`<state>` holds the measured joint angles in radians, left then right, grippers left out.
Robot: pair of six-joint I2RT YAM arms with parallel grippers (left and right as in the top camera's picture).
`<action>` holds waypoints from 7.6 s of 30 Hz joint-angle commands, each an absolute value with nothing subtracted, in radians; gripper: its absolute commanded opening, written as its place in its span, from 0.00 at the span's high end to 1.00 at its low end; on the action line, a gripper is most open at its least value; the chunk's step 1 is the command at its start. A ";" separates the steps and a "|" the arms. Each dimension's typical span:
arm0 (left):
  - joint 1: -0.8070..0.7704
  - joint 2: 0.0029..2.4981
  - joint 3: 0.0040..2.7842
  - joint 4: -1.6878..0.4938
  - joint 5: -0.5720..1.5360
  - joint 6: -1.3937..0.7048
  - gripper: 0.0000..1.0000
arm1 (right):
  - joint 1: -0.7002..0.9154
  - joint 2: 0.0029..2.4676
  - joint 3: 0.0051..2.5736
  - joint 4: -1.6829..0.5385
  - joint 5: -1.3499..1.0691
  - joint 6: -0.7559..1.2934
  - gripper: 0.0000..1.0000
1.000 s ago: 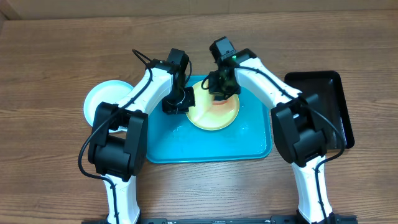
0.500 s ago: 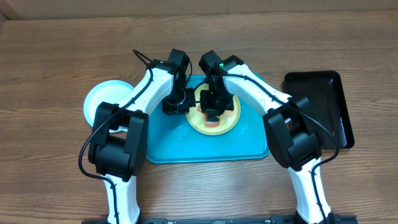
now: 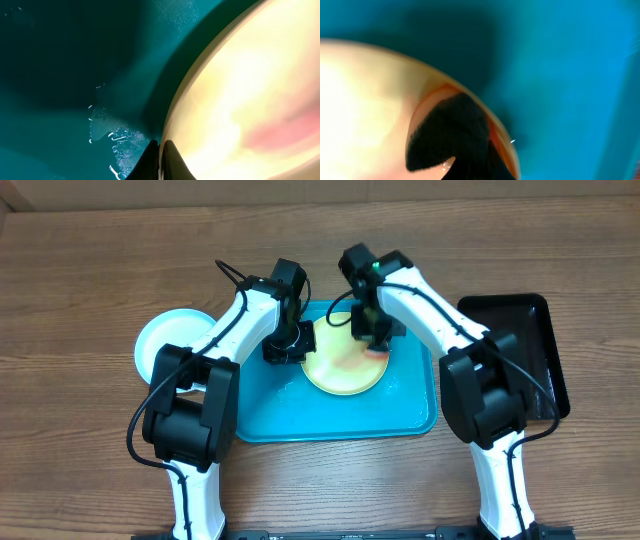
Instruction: Clean dirty plates on tray and stack at the side
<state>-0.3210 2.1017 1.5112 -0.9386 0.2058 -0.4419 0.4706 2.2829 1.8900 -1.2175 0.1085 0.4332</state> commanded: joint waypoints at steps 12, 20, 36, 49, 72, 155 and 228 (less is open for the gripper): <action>-0.319 2.099 1.501 -0.941 0.169 -0.359 0.96 | 0.392 2.030 2.082 -1.374 0.065 0.437 0.96; -0.319 2.040 1.502 -0.957 0.055 -0.314 0.96 | 0.265 1.901 2.082 -1.444 0.065 0.437 0.96; -0.509 1.740 1.502 -1.028 -0.638 -0.318 0.96 | 0.132 1.887 2.082 -1.438 0.069 0.410 0.96; -0.782 1.740 1.502 -1.051 -1.243 -0.344 0.96 | 0.128 1.887 2.082 -1.439 0.069 0.410 0.96; -0.911 1.740 1.502 -1.050 -1.548 -0.344 0.96 | 0.129 1.887 2.082 -1.450 0.070 0.410 0.96; 0.459 1.764 1.135 -0.680 0.018 -0.408 0.96 | 0.129 1.887 2.082 -1.458 0.076 0.410 0.96; -0.205 1.582 1.426 -0.848 0.204 -0.149 0.21 | -0.033 1.893 1.856 -1.462 0.096 -0.113 0.96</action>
